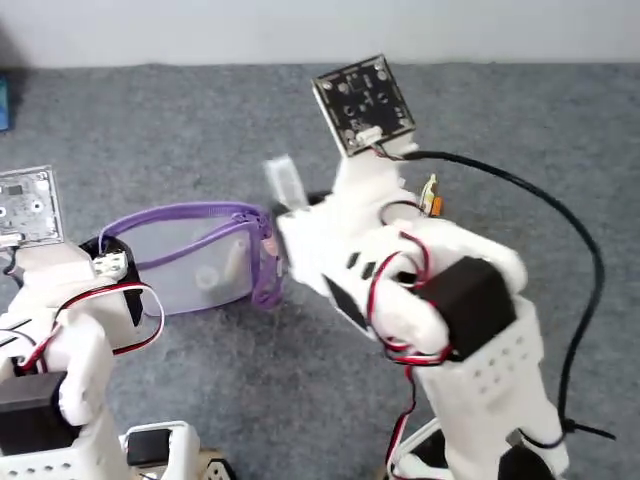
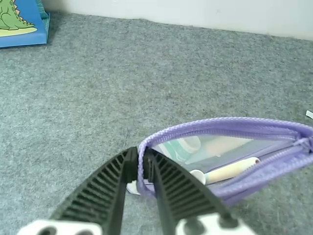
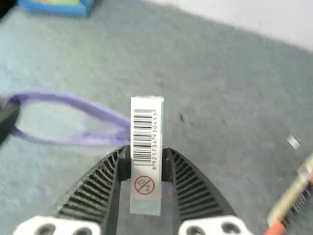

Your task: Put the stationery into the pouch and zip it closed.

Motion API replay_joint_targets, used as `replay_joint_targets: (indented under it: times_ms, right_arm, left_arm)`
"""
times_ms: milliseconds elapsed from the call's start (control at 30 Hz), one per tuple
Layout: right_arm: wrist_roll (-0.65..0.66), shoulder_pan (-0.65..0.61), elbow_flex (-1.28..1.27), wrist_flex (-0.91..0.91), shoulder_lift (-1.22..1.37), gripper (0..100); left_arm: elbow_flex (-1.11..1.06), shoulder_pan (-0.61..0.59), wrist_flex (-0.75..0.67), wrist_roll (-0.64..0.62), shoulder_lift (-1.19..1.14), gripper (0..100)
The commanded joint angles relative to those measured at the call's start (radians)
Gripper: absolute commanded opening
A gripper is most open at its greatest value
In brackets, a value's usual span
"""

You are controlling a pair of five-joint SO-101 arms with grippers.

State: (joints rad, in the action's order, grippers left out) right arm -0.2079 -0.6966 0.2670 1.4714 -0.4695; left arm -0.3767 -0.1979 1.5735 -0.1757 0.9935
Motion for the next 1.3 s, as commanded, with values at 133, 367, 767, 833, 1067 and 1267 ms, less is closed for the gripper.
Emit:
replay_joint_targets:
  times_ms: [133, 367, 767, 833, 1067, 1267]
  right_arm:
    - [-0.081, -0.137, -0.137, -0.455, -0.031, 0.7]
    - [0.006, -0.222, -0.333, -0.905, -0.033, 0.7]
    - [0.037, -0.265, -0.657, -1.003, -0.171, 0.7]
    - [0.049, -0.263, -0.704, -1.003, -0.197, 0.8]
    - [0.094, -0.266, -0.799, -1.027, -0.208, 6.5]
    - [0.095, -0.263, -0.795, -1.024, -0.17, 21.9]
  left_arm:
    - [-0.039, 0.008, -0.002, 0.008, -0.026, 1]
    - [-0.039, 0.008, -0.005, 0.008, -0.026, 1]
    - [-0.039, 0.008, -0.005, 0.009, -0.026, 1]
    - [-0.039, 0.008, -0.005, 0.009, -0.026, 1]
    - [-0.041, 0.011, -0.006, 0.009, -0.026, 1]
    - [-0.041, 0.011, -0.006, 0.009, -0.026, 1]
